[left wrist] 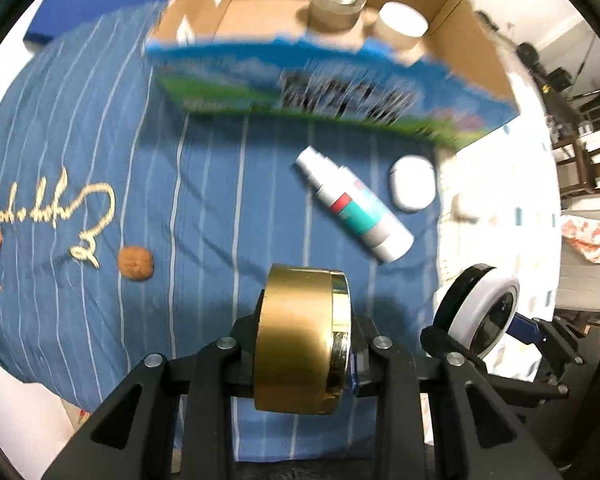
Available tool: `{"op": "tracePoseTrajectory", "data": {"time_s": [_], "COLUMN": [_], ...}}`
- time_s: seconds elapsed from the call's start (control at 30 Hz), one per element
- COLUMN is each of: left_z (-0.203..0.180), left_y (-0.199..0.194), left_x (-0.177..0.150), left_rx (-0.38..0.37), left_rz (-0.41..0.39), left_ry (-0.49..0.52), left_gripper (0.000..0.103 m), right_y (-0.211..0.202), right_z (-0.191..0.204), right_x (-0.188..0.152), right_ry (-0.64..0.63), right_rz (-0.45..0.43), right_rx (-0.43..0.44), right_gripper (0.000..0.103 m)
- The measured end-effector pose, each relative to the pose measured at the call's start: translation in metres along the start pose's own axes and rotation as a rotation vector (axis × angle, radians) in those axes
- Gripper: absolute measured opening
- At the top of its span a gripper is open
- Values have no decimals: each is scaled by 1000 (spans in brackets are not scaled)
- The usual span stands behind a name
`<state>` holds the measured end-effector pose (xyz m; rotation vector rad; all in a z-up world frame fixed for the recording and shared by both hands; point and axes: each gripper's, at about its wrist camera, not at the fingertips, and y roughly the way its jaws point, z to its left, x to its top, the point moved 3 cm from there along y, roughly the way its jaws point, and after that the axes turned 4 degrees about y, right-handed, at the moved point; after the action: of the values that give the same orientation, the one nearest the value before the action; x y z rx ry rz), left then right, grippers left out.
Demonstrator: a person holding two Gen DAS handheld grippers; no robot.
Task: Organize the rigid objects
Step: 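Carry the gold tin and white round case into the box with both tools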
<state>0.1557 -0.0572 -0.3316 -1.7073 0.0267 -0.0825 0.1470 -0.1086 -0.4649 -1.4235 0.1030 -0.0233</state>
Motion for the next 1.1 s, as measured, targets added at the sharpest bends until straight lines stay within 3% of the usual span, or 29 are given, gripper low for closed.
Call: {"op": "tracePoseTrajectory", "data": {"time_s": [0.17, 0.4, 0.53, 0.83, 1.1], "left_z": [-12, -16, -9, 29, 45], "left_y": [-40, -73, -78, -25, 49], "left_x": [23, 86, 132, 241, 314], "left_rx": [-30, -103, -111, -77, -82], "left_rz": [-72, -135, -149, -58, 55], "left_ry": [22, 35, 40, -1, -33], "left_gripper": [27, 27, 27, 27, 27], "right_y": [-54, -142, -152, -89, -15], "right_z": [-20, -71, -73, -67, -78], "right_x": [28, 76, 116, 242, 299], "right_ry": [23, 33, 34, 49, 84], "right_rz": [-99, -206, -231, -135, -33], "right_rx": [58, 132, 133, 54, -42], "right_gripper": [76, 76, 76, 76, 76]}}
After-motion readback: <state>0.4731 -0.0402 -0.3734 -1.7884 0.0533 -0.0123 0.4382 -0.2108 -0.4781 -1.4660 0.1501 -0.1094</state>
